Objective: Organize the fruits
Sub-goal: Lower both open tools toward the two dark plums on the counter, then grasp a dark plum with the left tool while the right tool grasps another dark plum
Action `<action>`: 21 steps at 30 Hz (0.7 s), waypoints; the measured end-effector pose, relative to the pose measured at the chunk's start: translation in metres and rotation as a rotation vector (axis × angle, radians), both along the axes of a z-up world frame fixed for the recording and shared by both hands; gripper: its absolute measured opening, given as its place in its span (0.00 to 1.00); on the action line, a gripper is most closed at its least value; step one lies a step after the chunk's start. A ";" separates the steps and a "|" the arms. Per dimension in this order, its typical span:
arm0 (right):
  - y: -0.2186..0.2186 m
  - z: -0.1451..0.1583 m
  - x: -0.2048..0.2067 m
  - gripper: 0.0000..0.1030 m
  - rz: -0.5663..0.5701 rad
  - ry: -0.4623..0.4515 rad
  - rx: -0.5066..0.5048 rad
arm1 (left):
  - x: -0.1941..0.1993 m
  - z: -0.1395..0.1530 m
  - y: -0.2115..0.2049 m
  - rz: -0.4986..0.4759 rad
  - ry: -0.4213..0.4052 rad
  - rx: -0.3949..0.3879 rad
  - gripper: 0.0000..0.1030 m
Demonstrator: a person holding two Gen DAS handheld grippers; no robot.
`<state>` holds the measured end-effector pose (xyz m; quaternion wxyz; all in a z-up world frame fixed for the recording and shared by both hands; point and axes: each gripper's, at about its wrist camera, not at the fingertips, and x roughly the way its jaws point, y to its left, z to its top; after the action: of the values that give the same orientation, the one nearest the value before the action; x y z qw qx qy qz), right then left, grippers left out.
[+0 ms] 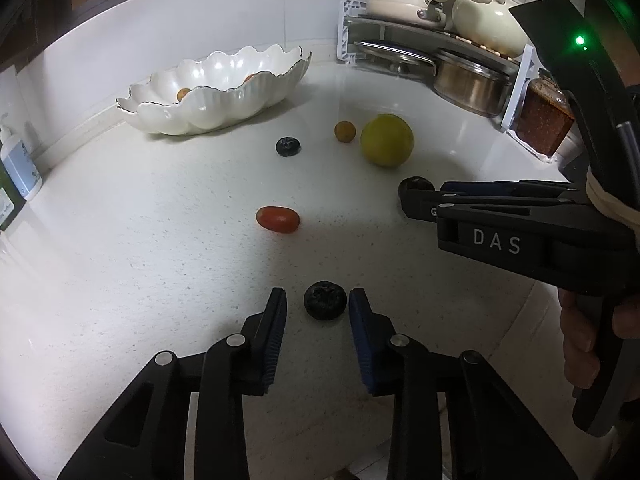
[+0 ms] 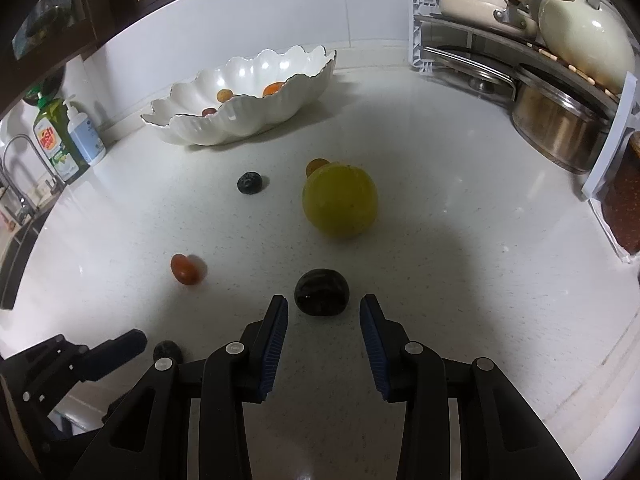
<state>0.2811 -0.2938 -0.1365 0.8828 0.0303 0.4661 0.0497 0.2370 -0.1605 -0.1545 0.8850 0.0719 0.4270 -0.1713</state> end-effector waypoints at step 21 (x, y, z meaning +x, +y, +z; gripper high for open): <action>0.007 -0.002 0.004 0.30 0.020 -0.006 -0.024 | 0.007 0.011 0.010 0.026 -0.019 -0.046 0.22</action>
<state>0.2847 -0.2870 -0.1385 0.8840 0.0147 0.4643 0.0530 0.2436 -0.1508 -0.1431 0.8926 0.0478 0.4153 -0.1690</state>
